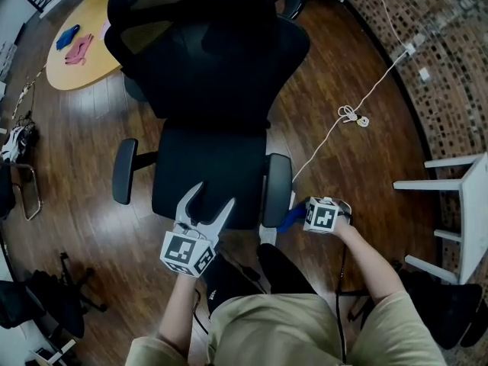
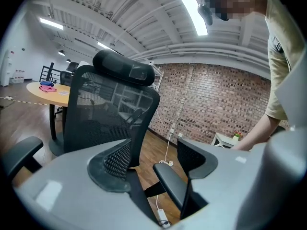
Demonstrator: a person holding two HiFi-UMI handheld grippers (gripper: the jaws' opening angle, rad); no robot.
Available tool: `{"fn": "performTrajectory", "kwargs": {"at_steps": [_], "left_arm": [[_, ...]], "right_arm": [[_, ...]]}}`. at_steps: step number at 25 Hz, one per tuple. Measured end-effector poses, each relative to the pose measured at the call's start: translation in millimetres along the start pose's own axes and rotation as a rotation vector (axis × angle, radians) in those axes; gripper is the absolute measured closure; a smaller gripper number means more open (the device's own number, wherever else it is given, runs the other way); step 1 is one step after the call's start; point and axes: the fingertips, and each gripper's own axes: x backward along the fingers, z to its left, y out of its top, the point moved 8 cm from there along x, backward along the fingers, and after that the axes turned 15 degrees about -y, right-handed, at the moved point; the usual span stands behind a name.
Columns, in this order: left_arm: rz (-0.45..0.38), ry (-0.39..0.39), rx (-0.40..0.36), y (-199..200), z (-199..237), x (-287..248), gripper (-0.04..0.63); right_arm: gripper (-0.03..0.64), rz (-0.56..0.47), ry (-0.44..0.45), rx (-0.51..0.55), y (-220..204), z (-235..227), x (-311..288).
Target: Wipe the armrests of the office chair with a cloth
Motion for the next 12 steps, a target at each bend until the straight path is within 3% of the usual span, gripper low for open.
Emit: {"fn": "performTrajectory", "kwargs": {"at_steps": [9,12], "left_arm": [[0.029,0.001,0.007,-3.5,0.3,-5.8,0.314],[0.034,0.002,-0.001,-2.2,2.9,-5.8,0.313]], "right_arm": [[0.598,0.031,-0.357,-0.158,14.2,-151.8,23.7],[0.598,0.034,-0.372,-0.145,34.8,-177.0,23.0]]}}
